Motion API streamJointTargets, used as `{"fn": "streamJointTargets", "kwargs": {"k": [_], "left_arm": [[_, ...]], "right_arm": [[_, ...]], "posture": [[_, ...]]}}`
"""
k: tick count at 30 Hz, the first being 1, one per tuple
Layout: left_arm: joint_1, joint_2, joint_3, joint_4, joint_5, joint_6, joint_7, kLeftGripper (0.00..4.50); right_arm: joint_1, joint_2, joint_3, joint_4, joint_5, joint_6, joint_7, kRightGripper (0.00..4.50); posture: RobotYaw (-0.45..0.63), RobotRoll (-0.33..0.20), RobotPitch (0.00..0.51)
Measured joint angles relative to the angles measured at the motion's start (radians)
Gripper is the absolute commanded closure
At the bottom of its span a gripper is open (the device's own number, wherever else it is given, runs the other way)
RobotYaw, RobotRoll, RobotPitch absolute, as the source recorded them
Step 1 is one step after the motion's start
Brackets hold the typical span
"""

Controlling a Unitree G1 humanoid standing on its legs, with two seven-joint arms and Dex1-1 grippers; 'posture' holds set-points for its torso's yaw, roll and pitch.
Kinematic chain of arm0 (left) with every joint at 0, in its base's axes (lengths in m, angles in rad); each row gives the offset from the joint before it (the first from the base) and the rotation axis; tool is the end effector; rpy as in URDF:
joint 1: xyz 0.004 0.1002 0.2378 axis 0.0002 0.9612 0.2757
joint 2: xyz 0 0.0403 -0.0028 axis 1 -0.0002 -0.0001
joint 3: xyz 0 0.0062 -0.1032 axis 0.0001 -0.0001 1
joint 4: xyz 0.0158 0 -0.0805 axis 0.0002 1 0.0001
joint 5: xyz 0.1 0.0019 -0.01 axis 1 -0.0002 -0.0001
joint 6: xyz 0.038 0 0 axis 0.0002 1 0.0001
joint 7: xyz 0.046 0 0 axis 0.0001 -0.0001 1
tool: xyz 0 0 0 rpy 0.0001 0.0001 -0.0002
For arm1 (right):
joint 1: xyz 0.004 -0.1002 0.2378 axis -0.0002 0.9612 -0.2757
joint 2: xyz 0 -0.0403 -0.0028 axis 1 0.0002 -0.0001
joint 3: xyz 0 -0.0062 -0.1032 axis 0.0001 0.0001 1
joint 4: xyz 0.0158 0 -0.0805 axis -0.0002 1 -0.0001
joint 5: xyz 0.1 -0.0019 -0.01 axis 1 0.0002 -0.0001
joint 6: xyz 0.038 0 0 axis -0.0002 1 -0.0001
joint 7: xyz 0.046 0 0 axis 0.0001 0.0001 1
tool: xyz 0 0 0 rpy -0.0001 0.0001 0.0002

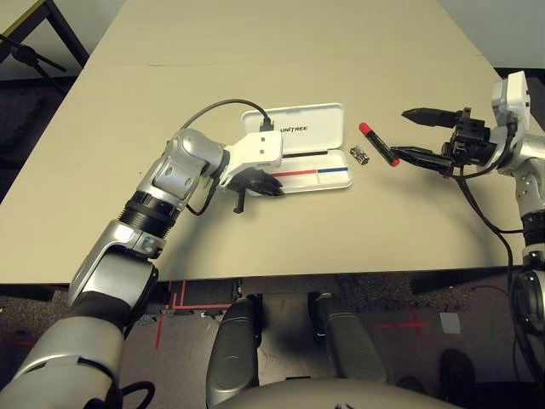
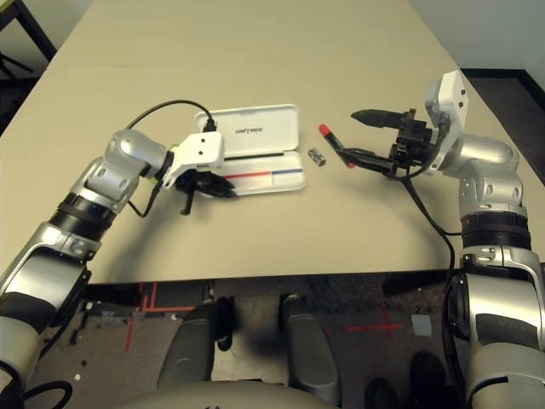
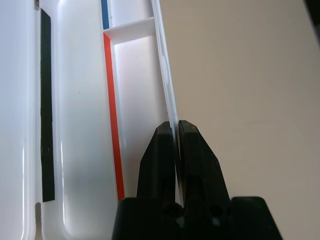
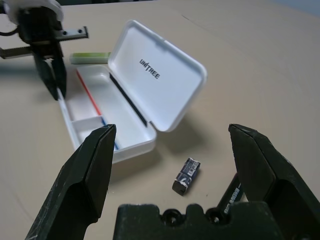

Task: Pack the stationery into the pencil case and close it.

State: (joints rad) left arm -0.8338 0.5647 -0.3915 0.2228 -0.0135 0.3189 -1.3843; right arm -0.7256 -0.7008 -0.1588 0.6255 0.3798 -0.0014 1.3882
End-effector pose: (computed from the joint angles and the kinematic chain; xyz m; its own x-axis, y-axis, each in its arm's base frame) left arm 0.3205 0.1592 0.2005 0.1093 -0.7615 -0.6389 0.9629 -0.0784 0.2582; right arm 0.3028 -0.3113 0.1938 0.4890 0.8714 -0.0388 -0.8435 0.4611 -0.2753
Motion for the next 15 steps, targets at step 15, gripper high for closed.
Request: {"fn": "streamJointTargets", "kwargs": {"k": [15], "left_arm": [[0.077,0.019,-0.009,-0.134,-0.021,0.057,0.004,4.48]], "right_arm": [[0.015,0.000,-0.010,0.002,0.000,0.001,-0.015,0.00]], "posture": [[-0.08,0.000,0.165]]}}
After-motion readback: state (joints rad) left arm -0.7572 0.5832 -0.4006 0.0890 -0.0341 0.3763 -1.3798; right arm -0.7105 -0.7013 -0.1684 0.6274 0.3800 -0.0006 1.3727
